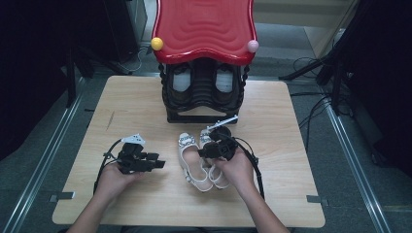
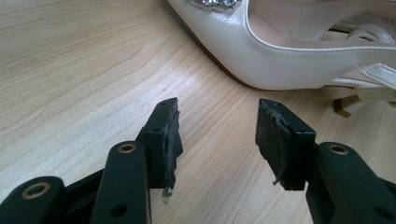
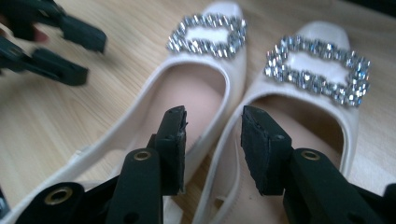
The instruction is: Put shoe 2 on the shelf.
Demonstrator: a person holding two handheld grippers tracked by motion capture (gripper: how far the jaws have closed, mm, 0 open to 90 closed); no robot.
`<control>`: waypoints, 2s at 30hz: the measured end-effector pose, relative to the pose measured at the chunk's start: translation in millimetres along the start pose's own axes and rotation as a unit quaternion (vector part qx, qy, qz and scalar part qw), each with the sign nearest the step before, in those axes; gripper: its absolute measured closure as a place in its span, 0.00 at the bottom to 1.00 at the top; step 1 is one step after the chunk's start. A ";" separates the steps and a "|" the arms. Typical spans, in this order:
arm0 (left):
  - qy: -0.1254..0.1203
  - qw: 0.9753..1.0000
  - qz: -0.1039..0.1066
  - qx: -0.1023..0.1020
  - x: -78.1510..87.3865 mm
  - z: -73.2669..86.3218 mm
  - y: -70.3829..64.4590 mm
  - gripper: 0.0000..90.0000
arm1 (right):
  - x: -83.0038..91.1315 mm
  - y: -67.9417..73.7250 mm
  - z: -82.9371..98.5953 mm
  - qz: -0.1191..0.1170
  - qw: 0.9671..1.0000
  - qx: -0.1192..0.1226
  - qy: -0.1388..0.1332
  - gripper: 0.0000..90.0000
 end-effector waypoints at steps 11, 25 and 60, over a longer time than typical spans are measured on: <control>-0.015 1.000 0.007 -0.006 -2.2 -12.4 -2.9 0.55 | -12.9 4.7 4.9 0.014 0.998 -0.014 0.055 0.67; -0.010 1.000 0.017 -0.009 -8.6 -21.1 -3.0 0.56 | -26.0 0.3 17.0 0.037 0.994 -0.028 0.100 0.72; -0.025 1.000 0.000 0.009 6.9 -21.8 15.8 0.57 | 1.6 -7.4 7.5 -0.017 0.994 0.007 0.110 0.95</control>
Point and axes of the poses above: each handheld gripper's, and its own axes: x roughly backward along the jaws, z roughly out of its underside, y roughly to its left, the point moved 10 cm from there along -x, roughly forward along the jaws, and after that the axes turned 1 degree about z, right-handed, at the moved point
